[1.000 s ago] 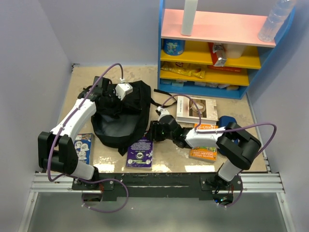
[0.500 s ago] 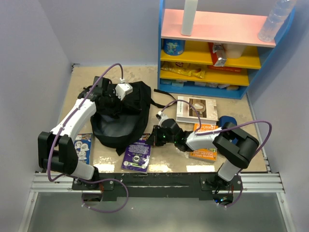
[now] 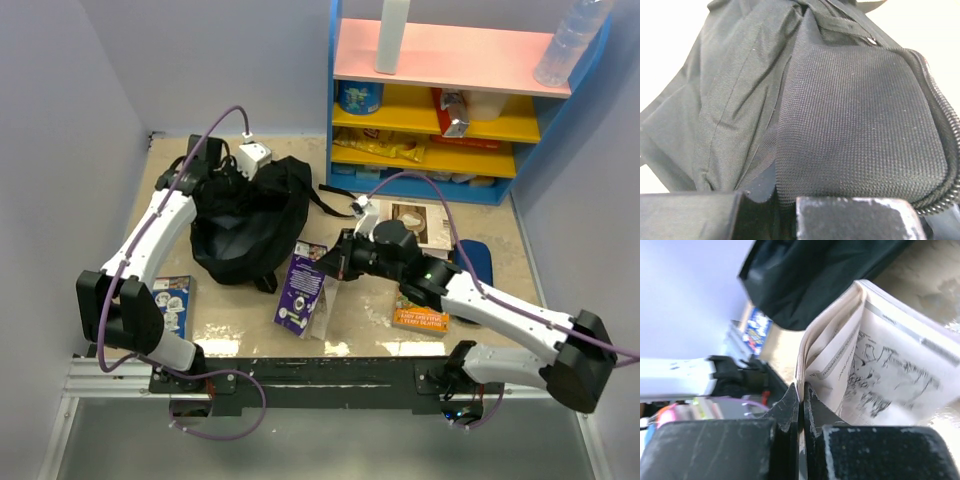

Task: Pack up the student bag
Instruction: Pick up the book from the center of the board, then place the book in the student bag.

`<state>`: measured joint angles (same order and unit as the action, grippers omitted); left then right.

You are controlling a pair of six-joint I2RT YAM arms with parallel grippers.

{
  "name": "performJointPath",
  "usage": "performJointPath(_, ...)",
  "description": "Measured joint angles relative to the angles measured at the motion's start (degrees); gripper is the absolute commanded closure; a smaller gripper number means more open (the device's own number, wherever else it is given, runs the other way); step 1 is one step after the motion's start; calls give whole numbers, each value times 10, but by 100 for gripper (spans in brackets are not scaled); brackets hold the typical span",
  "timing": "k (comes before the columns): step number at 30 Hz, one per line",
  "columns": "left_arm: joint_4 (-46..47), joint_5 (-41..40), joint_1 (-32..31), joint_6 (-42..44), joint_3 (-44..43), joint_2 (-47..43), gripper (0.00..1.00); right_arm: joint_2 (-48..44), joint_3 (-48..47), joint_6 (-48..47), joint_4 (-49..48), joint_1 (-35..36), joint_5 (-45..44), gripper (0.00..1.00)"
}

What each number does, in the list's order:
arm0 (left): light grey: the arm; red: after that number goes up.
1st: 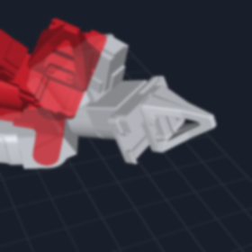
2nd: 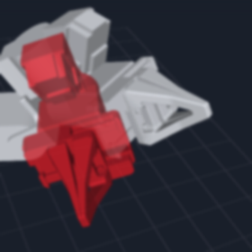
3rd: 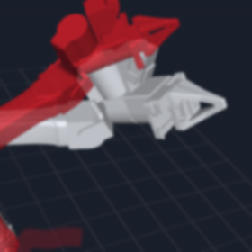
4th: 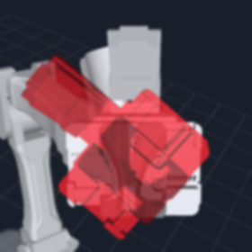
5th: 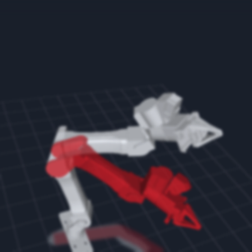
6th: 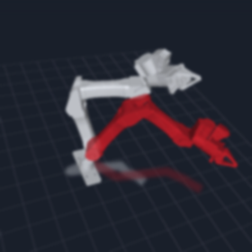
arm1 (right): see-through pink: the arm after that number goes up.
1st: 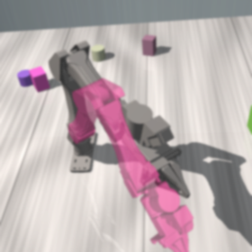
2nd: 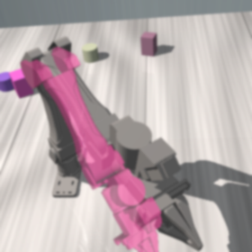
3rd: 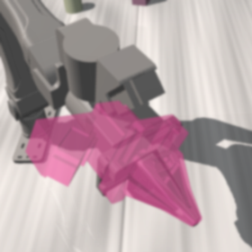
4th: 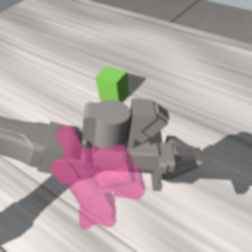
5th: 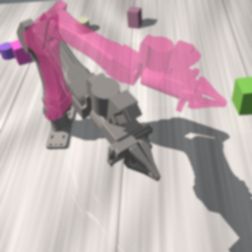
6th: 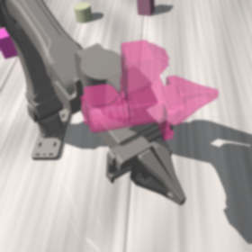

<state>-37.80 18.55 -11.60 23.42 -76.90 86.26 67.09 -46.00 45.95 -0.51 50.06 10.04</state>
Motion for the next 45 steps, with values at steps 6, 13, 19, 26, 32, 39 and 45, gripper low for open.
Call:
performJointPath(6, 4, -9, -15, -5, 1, 1, 100, -48, -24, 5, 30, 0, 40, 100)
performJointPath(13, -5, -1, -43, -4, 22, 4, 100, -40, -73, 13, 35, 1, 66, 100)
performJointPath(19, -26, 9, -54, -4, 18, 4, 100, 54, -73, 51, -47, 1, 66, 100)
performJointPath(26, -56, 22, -58, -4, 10, -1, 100, 206, -73, 134, -149, -23, 52, 100)
performJointPath(32, -77, 42, -58, -4, 8, -17, 100, 234, -72, 162, -200, -28, -37, 100)
performJointPath(39, -75, 63, -59, -16, -1, -24, 100, 237, -62, 160, -291, -12, -242, 100)
performJointPath(45, -79, 70, -61, -22, -1, -24, 100, 348, -124, 150, -324, 14, -314, 75)
